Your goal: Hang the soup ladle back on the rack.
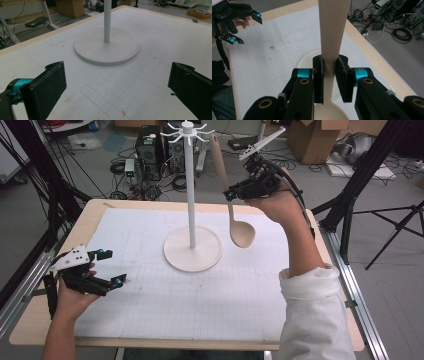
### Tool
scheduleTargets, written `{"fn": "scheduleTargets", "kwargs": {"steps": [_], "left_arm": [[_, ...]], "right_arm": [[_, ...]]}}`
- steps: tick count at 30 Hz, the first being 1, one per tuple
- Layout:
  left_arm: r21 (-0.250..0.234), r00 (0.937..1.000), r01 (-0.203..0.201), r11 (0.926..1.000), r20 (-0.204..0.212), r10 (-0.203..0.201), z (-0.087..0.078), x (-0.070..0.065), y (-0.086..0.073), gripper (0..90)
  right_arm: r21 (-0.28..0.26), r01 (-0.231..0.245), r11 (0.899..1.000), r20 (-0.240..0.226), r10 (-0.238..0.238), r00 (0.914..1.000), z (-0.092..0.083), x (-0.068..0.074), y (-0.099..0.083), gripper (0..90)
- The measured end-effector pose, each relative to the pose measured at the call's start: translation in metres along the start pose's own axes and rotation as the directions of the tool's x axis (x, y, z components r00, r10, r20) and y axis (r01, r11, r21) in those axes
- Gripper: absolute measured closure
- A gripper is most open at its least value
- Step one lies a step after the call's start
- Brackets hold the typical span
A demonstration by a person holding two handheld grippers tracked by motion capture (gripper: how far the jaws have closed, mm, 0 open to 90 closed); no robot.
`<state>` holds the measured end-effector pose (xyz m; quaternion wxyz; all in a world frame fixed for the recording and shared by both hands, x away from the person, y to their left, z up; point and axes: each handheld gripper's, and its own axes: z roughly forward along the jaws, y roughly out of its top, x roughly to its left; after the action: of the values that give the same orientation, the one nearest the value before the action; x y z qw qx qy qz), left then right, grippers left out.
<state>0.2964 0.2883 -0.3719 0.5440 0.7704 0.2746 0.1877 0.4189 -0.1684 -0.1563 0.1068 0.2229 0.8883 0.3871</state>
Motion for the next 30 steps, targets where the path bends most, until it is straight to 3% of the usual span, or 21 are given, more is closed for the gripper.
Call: {"fn": "scheduleTargets", "kwargs": {"steps": [15,30], "left_arm": [[-0.006,1.0,0.001,1.0,-0.005,-0.001,-0.002,0.001,0.0,2.1],[-0.009,1.0,0.005,1.0,-0.004,-0.005,-0.003,0.001,0.0,2.1]], "right_arm": [[0.019,0.004,1.0,-0.019,-0.003,0.9998,0.018,-0.001,0.011,77.4],[0.029,-0.006,1.0,-0.01,0.006,0.9999,0.023,-0.004,0.014,77.1]]}}
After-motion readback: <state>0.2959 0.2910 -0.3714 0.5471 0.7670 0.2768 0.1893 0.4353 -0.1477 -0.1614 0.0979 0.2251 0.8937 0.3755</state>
